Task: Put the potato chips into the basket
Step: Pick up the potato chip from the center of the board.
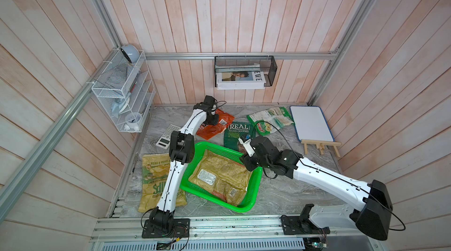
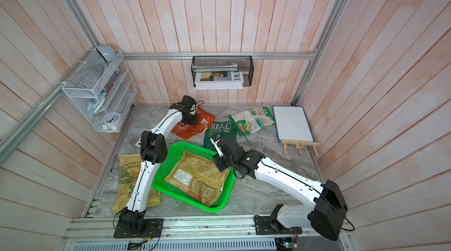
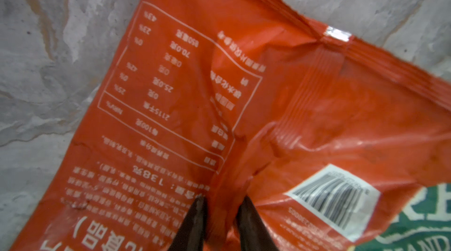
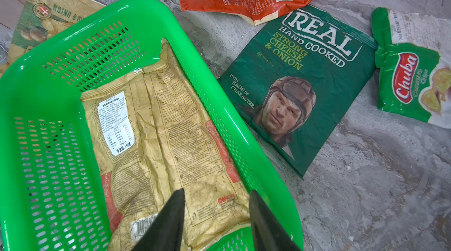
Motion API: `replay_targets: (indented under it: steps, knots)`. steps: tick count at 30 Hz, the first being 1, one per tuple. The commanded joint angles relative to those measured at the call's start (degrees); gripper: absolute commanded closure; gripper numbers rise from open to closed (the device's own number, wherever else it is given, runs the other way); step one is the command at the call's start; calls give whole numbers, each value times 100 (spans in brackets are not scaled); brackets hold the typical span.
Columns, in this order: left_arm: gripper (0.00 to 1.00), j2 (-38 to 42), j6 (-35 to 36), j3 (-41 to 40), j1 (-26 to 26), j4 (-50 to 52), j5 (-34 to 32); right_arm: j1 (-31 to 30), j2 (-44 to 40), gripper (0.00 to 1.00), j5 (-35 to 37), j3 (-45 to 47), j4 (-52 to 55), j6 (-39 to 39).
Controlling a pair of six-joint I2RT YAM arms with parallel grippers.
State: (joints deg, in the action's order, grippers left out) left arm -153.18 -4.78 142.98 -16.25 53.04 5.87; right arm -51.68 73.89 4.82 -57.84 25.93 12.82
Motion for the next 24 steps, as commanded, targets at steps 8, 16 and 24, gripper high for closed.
replay_targets:
  steps: [8,16,24]
  knots:
    - [100,443,36,-825,175,-254,-354,-123,-41,55,224,-162,-137,161]
    - [100,1381,277,-1474,133,-1245,-644,-77,-654,57,1006,234,-592,468]
    - [100,2072,452,-1792,40,-1474,-817,309,-1224,59,1890,620,-637,1154]
